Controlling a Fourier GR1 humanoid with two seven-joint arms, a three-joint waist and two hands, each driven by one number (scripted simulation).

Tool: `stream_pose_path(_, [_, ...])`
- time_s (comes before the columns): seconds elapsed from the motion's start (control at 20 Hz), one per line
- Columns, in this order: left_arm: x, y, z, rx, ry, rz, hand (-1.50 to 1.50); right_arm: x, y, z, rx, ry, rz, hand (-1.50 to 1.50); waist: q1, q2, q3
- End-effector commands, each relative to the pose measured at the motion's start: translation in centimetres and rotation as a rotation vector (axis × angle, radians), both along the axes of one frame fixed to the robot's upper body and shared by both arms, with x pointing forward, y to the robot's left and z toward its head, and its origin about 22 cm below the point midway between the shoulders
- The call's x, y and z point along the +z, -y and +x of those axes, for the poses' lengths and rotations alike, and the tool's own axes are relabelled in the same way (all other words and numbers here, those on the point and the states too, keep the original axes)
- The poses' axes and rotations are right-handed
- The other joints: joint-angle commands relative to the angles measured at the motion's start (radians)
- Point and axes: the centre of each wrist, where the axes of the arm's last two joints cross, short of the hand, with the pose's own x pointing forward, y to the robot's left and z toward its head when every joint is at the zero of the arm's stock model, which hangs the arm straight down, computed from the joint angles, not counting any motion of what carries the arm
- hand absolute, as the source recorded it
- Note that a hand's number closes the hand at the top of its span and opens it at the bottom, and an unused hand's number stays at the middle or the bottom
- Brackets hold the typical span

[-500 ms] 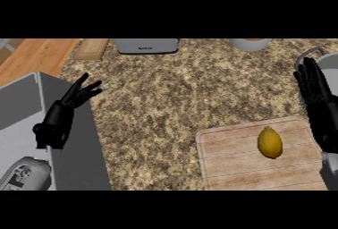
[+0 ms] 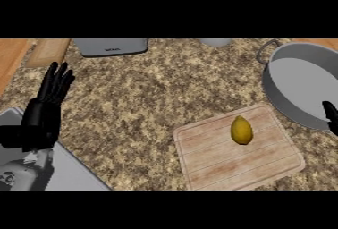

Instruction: Pick the lemon from the cutting board and place it in the pot

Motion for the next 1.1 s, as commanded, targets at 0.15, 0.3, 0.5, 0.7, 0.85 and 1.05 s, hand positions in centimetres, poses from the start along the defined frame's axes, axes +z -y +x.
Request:
stream_pose_path(0.15, [-4.7,2.5,-3.5,-0.009,-0.121,-0.135,0.0,-4.8,-3.0,-6.1,-0.136,0.23,-0.099,-1.5,0.017,0.024,-0.023])
stream_pose_path(0.3, [-4.8,2.3,-3.0,-0.028,-0.101,-0.12,0.0,-5.4,-6.5,-7.8,-0.082,0.287,-0.11,-1.5,0.035,0.033,-0.026])
stream_pose_path(0.5, [-4.2,2.1,-3.2,-0.034,-0.091,-0.123,0.0,-7.3,-6.1,-12.0,-0.13,0.078,-0.191,-1.5,0.046,0.038,-0.028])
stream_pose_path(0.7, [-4.1,1.6,-2.9,-0.047,-0.082,-0.104,0.0,-8.6,-5.3,-15.3,-0.128,-0.185,-0.27,-1.5,0.056,0.054,-0.034])
stream_pose_path(0.85, [-2.9,2.3,-2.8,-0.088,-0.063,-0.114,0.0,-9.3,-4.8,-17.2,-0.135,-0.376,-0.332,-1.5,0.085,0.062,-0.036])
stream_pose_path(1.05, [-3.6,3.0,-3.2,-0.095,-0.072,-0.11,0.0,-8.7,-5.3,-17.3,-0.191,-0.501,-0.337,-1.5,0.108,0.067,-0.035])
